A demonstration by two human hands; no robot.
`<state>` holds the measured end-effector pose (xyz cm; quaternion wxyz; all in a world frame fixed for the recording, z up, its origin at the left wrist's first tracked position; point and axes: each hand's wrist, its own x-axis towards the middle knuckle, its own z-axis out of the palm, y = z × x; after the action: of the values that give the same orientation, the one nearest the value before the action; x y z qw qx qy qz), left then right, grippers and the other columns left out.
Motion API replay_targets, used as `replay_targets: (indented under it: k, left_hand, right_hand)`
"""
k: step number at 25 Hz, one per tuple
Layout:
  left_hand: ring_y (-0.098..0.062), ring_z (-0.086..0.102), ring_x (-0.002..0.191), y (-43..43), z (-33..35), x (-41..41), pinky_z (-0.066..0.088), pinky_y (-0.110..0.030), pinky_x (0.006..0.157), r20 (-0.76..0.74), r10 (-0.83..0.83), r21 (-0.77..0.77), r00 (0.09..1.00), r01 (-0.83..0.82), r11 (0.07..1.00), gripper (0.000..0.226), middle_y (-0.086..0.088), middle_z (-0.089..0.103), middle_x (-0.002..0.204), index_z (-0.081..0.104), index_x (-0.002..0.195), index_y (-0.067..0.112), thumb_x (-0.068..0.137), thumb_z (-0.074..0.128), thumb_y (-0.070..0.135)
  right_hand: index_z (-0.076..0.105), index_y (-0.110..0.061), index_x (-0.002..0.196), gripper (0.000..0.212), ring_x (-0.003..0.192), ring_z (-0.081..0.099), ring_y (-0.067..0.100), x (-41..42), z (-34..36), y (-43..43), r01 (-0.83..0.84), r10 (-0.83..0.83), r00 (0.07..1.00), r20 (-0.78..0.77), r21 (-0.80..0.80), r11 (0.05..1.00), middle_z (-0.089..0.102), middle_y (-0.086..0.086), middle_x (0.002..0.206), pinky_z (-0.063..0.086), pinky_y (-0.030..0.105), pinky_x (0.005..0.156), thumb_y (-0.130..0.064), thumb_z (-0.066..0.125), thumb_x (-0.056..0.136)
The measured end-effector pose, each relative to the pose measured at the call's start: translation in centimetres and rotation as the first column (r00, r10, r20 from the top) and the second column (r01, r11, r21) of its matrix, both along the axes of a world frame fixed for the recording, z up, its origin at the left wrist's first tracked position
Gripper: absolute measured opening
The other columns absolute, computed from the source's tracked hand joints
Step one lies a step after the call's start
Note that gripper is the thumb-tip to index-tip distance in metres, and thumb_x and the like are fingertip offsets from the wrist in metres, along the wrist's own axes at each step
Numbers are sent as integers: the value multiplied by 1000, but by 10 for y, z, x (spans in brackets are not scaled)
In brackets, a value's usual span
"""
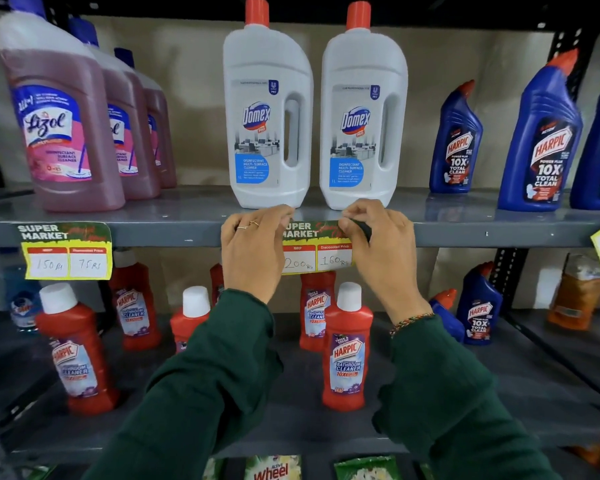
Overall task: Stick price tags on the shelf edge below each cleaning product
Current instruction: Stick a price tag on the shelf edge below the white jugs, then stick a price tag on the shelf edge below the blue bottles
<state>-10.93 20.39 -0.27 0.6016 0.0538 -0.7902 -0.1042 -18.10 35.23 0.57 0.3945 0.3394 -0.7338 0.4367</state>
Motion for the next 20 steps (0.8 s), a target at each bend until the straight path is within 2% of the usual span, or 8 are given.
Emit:
replay_targets:
  k: [4, 8, 10, 11, 13, 14, 17, 20]
  left_hand:
    - [-32, 60, 80, -6, -1, -1, 26, -31, 87, -4, -36, 6, 999, 36, 999, 24, -11, 73, 86, 63, 101, 12, 85, 51, -2]
    - [-37, 58, 89, -4, 1, -1, 39, -48, 94, -21, -133, 84, 991, 135, 987, 37, -18, 69, 100, 57, 113, 7, 84, 40, -9]
    - [-34, 58, 98, 0, 5, 1, 42, -49, 95, -109, -219, 161, 970, 234, 959, 39, -17, 64, 113, 54, 116, 7, 85, 34, -7]
    - [-31, 57, 104, 6, 7, 1, 42, -47, 96, -154, -231, 178, 961, 257, 950, 39, -16, 62, 117, 53, 116, 6, 85, 32, -5]
    - [-32, 53, 110, 29, 10, -5, 39, -49, 99, -199, -182, 129, 963, 209, 969, 36, -18, 60, 120, 54, 113, 4, 86, 31, -1]
    - [-35, 53, 109, 46, 11, -10, 37, -52, 100, -202, -151, 62, 968, 166, 984, 35, -19, 61, 118, 55, 112, 3, 86, 33, -1]
    - [-36, 58, 103, 114, 18, -41, 37, -55, 98, -168, -170, -138, 971, 147, 979, 32, -19, 66, 110, 58, 109, 2, 85, 38, 0]
    - [-35, 58, 97, 185, 23, -80, 40, -49, 94, -55, -225, -205, 973, 210, 956, 26, -19, 67, 104, 59, 108, 1, 85, 45, 1]
  right_hand:
    - [54, -12, 98, 8, 93, 55, 26, -2, -1, 1, -34, 34, 999, 5, -1, 999, 69, 7, 97, 48, 51, 83, -11, 52, 90]
    - [53, -9, 101, 14, 96, 55, 28, 0, -1, 2, -1, 2, 999, -32, 30, 1000, 68, 12, 101, 49, 49, 82, -4, 45, 90]
    - [51, -5, 105, 20, 100, 57, 25, 1, 1, 10, -74, 75, 997, -25, 26, 997, 68, 13, 105, 49, 41, 86, 3, 42, 88]
    - [50, -4, 107, 23, 101, 58, 19, -1, 3, 17, -143, 143, 990, 3, 13, 990, 67, 11, 107, 48, 31, 87, 6, 41, 88]
    - [49, -5, 110, 28, 102, 55, 5, -7, 8, 39, -236, 236, 971, 36, -16, 972, 65, 3, 108, 43, 14, 87, 10, 39, 88]
    - [50, -6, 111, 32, 104, 55, 5, -13, 11, 53, -234, 235, 972, 29, -31, 972, 64, 2, 109, 41, 11, 89, 12, 40, 86]
    - [55, -11, 110, 44, 109, 52, 20, -40, 14, 114, -55, 55, 998, -18, -47, 997, 62, 9, 113, 36, 20, 92, 15, 42, 78]
    - [57, -8, 108, 45, 110, 47, 31, -68, 12, 182, 186, -196, 977, -81, -114, 976, 62, 13, 112, 36, 32, 92, 15, 46, 71]
